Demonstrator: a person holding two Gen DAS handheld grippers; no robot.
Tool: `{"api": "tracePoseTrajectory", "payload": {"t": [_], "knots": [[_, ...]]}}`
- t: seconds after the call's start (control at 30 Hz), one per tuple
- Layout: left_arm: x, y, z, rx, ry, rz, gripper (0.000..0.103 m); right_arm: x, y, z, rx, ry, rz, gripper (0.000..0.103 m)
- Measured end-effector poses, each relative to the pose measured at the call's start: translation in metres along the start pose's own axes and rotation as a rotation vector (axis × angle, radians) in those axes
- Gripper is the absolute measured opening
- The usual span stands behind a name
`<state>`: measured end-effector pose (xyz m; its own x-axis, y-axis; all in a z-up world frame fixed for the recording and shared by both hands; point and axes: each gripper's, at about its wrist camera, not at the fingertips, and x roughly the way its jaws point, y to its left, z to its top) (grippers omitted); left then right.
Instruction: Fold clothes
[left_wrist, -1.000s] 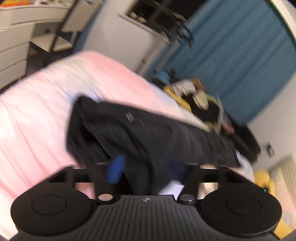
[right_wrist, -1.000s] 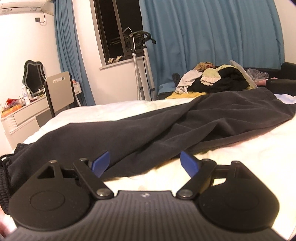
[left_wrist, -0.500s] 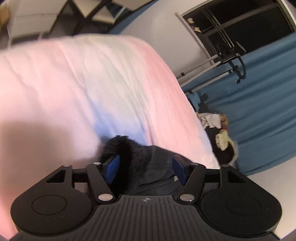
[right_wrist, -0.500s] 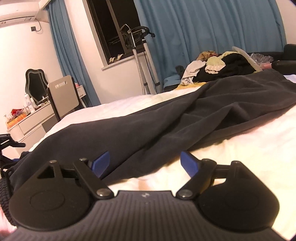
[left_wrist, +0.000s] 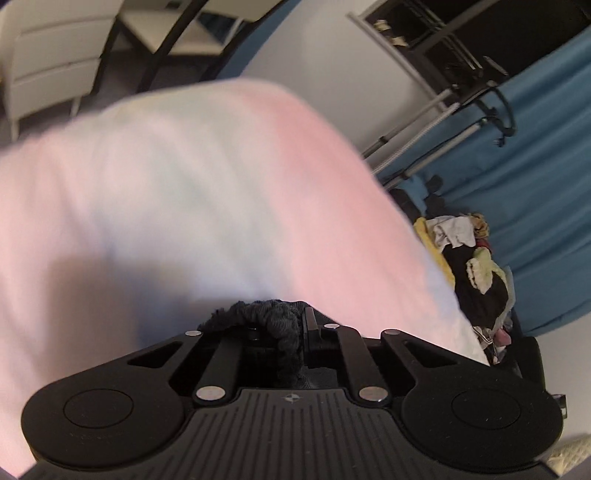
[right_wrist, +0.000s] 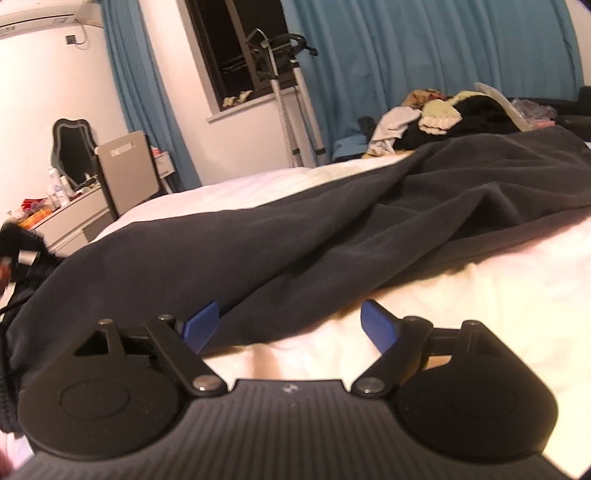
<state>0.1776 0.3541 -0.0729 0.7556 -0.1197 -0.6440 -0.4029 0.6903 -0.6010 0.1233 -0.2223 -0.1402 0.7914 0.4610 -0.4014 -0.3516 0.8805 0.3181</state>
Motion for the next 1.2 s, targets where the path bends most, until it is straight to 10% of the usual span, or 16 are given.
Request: {"api": "tracePoseTrajectory", "payload": {"t": [0.33,0.6,0.67,0.73,0.83,1.2], "knots": [[0.003,-0.101,0.098,0.113,-0.143,-0.045,0.011,0.014,-0.007,0.002,0.036,-0.016,0.008,0.085],[0.101,-0.076,0.079,0.103,-0.117,0.1,0.012,0.047,-0.036,-0.002,0.1,-0.013,-0.004,0.085],[0.109,-0.061,0.069,0.044,-0.116,0.097,0.022,0.055,-0.042,-0.003,0.119,-0.005,-0.002,0.085],[0.109,-0.051,0.062,0.012,-0.091,0.05,0.069,0.055,-0.041,-0.003,0.12,-0.013,0.005,0.085],[0.094,-0.046,0.053,0.041,-0.101,0.009,0.1,0.053,-0.04,-0.003,0.125,-0.014,0.005,0.086],[-0.021,-0.038,-0.025,0.002,-0.094,0.074,0.102,0.024,-0.021,0.007,0.049,-0.071,-0.015,0.085]]}}
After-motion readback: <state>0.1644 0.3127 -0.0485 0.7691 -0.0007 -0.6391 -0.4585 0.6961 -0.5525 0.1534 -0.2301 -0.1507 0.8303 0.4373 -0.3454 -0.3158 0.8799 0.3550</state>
